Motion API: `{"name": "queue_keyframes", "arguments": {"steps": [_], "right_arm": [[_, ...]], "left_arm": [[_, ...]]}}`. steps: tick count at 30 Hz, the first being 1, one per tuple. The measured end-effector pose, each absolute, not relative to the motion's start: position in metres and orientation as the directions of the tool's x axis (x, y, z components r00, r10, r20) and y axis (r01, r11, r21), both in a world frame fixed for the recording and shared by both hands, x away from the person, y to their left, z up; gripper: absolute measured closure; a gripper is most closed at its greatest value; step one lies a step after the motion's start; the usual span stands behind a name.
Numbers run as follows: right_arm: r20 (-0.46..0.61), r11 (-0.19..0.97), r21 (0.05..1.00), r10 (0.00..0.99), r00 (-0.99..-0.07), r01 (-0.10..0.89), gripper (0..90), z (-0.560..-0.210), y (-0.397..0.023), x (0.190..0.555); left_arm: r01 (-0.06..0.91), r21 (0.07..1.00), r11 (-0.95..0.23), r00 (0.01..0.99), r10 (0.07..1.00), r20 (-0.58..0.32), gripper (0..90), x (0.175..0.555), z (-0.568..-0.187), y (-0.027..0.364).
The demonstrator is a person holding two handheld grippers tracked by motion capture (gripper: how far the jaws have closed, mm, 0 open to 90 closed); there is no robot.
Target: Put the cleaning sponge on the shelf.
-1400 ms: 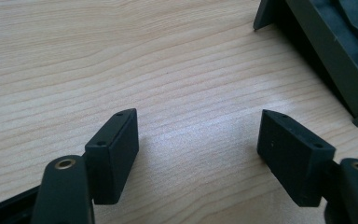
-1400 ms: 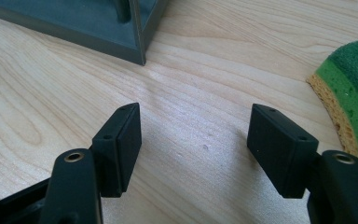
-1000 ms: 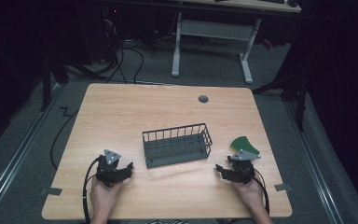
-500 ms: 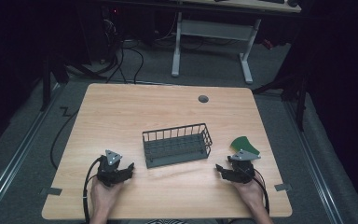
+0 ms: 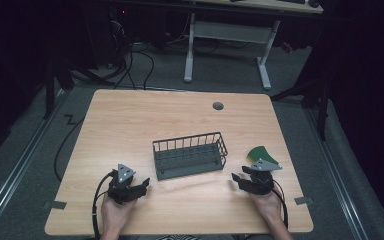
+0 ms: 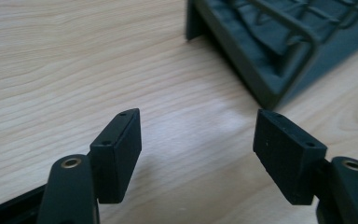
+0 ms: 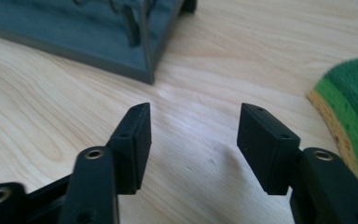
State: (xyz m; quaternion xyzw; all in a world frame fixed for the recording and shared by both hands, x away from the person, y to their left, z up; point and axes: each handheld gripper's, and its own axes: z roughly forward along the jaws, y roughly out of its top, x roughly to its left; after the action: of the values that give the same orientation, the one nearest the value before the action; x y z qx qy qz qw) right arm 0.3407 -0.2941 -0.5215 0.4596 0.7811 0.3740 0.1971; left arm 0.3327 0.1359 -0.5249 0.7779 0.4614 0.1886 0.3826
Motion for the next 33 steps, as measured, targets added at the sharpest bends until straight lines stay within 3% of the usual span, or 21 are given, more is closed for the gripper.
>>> {"name": "queue_keyframes", "arguments": {"steps": [17,33], "right_arm": [[0.076,0.279,0.773,0.851,-0.520,0.570,56.7,-0.512,-0.273,0.356],[0.089,0.287,0.752,0.848,-0.523,0.594,76.4,-0.503,-0.257,0.373]], "left_arm": [[0.570,0.759,-0.314,0.554,0.830,-0.072,40.0,0.331,-0.515,0.105],[0.584,0.757,-0.294,0.554,0.825,-0.108,67.3,0.342,-0.510,0.098]]}}
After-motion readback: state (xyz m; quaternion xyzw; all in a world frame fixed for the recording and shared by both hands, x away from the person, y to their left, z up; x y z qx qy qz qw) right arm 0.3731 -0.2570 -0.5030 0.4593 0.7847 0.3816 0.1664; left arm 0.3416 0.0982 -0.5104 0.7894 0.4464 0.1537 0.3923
